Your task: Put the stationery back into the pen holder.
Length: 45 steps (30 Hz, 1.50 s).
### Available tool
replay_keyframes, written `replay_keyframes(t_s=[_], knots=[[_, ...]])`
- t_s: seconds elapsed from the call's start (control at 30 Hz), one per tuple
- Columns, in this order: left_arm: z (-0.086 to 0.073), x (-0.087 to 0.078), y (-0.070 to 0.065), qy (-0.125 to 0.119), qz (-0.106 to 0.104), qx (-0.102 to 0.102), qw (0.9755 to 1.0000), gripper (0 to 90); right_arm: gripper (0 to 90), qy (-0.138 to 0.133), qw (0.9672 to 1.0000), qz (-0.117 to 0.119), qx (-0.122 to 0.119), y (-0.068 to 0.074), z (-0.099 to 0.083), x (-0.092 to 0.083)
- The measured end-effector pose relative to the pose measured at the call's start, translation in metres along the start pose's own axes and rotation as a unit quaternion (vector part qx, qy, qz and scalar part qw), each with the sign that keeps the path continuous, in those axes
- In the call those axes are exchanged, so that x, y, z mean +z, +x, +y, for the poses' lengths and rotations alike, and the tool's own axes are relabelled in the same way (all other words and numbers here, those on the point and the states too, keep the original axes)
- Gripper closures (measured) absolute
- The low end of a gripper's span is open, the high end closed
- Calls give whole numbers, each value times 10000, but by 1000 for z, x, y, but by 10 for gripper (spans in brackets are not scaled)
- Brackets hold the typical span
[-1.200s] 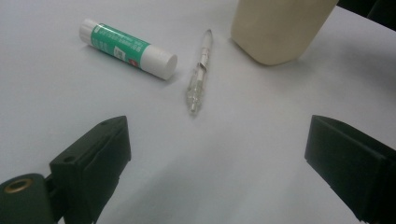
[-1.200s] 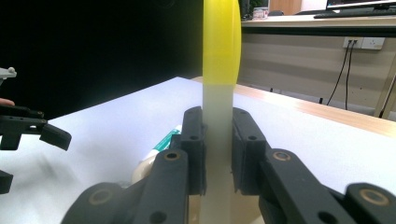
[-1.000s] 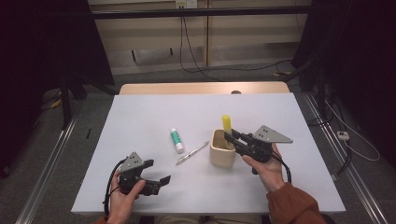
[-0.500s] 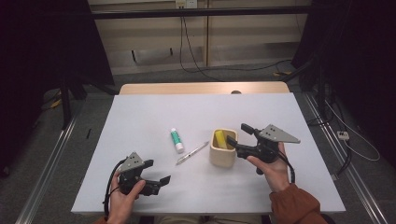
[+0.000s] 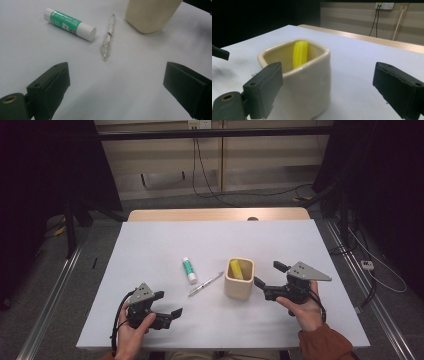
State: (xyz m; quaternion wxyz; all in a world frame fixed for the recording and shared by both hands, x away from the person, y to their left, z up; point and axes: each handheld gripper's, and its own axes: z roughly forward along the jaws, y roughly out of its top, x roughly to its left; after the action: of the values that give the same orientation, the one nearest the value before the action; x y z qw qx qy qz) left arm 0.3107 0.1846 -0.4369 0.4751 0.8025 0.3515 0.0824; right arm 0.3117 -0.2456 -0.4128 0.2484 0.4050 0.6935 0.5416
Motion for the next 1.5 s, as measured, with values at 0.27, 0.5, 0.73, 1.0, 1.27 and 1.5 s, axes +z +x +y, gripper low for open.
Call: replay_keyframes(t_s=[0.27,0.5,0.73,1.0,1.27,1.5], knots=[[0,0,0,-9,107,-40,9999,75,76,245,9996,-134,-37,-2,-12,-13],[0,0,0,-30,199,-73,9998,80,74,449,9989,-156,-60,-2,-19,-17],[3,-3,-1,-43,204,-46,9998,81,74,611,9980,-165,-31,0,-27,-21],[6,0,-1,-9,224,-46,9997,109,83,776,9968,-139,-155,5,-36,-24],[18,5,-6,-180,134,37,9997,109,89,831,9965,-94,-68,5,-41,-27],[32,14,-5,181,74,117,9997,67,87,848,9964,-77,-40,4,-41,-25]])
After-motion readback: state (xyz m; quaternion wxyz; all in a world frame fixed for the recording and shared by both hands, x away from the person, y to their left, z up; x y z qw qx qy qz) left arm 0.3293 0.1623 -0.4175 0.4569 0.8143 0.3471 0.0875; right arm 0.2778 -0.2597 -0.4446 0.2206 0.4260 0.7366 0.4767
